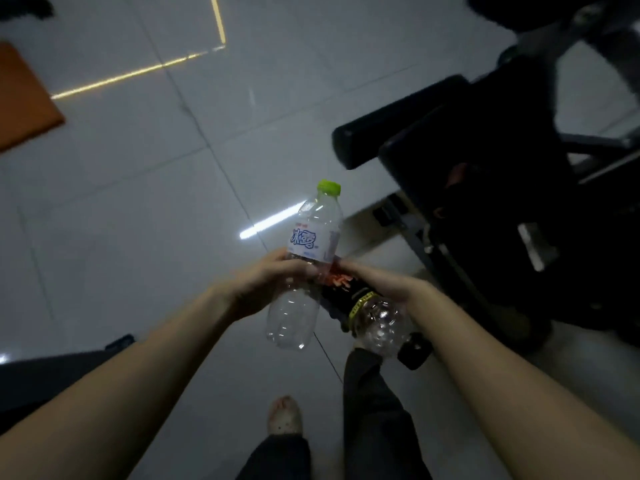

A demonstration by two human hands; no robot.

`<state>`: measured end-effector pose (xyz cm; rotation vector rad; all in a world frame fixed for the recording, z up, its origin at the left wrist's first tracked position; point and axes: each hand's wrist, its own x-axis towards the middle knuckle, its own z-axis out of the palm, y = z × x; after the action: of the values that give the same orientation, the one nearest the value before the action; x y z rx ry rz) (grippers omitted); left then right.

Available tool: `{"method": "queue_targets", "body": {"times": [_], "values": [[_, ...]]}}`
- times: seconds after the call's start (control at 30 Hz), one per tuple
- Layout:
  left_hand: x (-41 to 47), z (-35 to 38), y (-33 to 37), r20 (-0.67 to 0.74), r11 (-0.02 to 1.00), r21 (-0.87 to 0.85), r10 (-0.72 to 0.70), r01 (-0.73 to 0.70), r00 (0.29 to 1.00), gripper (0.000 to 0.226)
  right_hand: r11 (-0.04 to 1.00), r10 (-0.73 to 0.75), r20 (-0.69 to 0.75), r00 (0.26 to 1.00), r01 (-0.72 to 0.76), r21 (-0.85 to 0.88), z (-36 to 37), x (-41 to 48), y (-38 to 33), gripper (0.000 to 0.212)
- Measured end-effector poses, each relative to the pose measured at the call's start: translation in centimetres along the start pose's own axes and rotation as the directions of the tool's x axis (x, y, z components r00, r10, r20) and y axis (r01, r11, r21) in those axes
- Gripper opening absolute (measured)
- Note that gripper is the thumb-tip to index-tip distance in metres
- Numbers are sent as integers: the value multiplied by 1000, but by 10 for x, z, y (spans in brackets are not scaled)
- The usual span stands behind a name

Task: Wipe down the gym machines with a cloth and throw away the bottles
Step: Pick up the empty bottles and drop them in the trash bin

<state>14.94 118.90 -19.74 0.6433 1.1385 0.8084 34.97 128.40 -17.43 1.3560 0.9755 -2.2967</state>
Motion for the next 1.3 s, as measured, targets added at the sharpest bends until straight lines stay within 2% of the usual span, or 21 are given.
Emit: {"method": "queue_targets", "body": {"times": [0.07, 0.2, 0.3, 0.4, 0.53, 0.6, 0.7, 0.77, 0.87, 0.9, 0.93, 1.0, 1.03, 1.1, 1.2, 1.23, 1.3], "values": [[-8, 33, 21, 115, 998, 6, -57, 57, 992, 71, 999, -7, 11, 1000, 7, 42, -1, -51, 17, 73], [-17, 119, 55, 265, 991, 62, -135, 123, 955, 74, 982, -38, -29, 999, 43, 184, -15, -152, 63, 67], [-24, 190, 74, 308, 984, 123, -162, 129, 937, 56, 972, -116, -83, 990, 131, 197, -34, -224, 104, 77], [-33, 265, 82, 356, 974, 191, -185, 122, 916, 66, 928, -249, -160, 955, 282, 241, -54, -300, 159, 70], [-41, 371, 67, 443, 954, 268, -247, 136, 862, 76, 763, -384, -366, 848, 515, 391, -70, -400, 264, 56], [-47, 433, 52, 490, 945, 295, -279, 144, 826, 68, 655, -399, -485, 778, 612, 443, -78, -440, 327, 58], [-57, 528, 26, 530, 927, 349, -315, 137, 787, 48, 472, -425, -598, 679, 730, 494, -93, -491, 416, 72], [-64, 598, 3, 534, 921, 359, -335, 150, 776, 41, 344, -395, -686, 611, 791, 506, -104, -529, 473, 75], [-68, 689, -30, 525, 925, 347, -330, 156, 784, 43, 184, -304, -832, 463, 886, 426, -120, -577, 542, 39], [-73, 725, -45, 547, 916, 369, -352, 159, 759, 40, 143, -237, -887, 397, 917, 372, -122, -597, 570, 34], [-75, 744, -51, 580, 904, 396, -381, 159, 720, 45, 122, -174, -926, 334, 941, 316, -125, -605, 582, 33], [-85, 803, -74, 660, 857, 486, -489, 172, 570, 66, 132, -42, -976, 214, 969, 207, -129, -630, 624, 32], [-84, 827, -88, 667, 827, 540, -534, 157, 519, 74, 147, 5, -986, 165, 975, 164, -131, -639, 643, 29], [-81, 876, -116, 661, 798, 585, -571, 142, 487, 79, 186, 89, -991, 96, 976, 111, -135, -651, 683, 22], [-74, 942, -158, 546, 739, 641, -628, 205, 555, 77, 192, 238, -970, 40, 978, 88, -141, -667, 746, 30], [-72, 955, -168, 506, 736, 643, -616, 211, 604, 80, 195, 280, -959, 41, 976, 99, -142, -670, 760, 37], [-74, 1003, -201, 462, 705, 681, -624, 198, 631, 92, 169, 362, -930, 55, 978, 123, -145, -675, 804, 42]]}}
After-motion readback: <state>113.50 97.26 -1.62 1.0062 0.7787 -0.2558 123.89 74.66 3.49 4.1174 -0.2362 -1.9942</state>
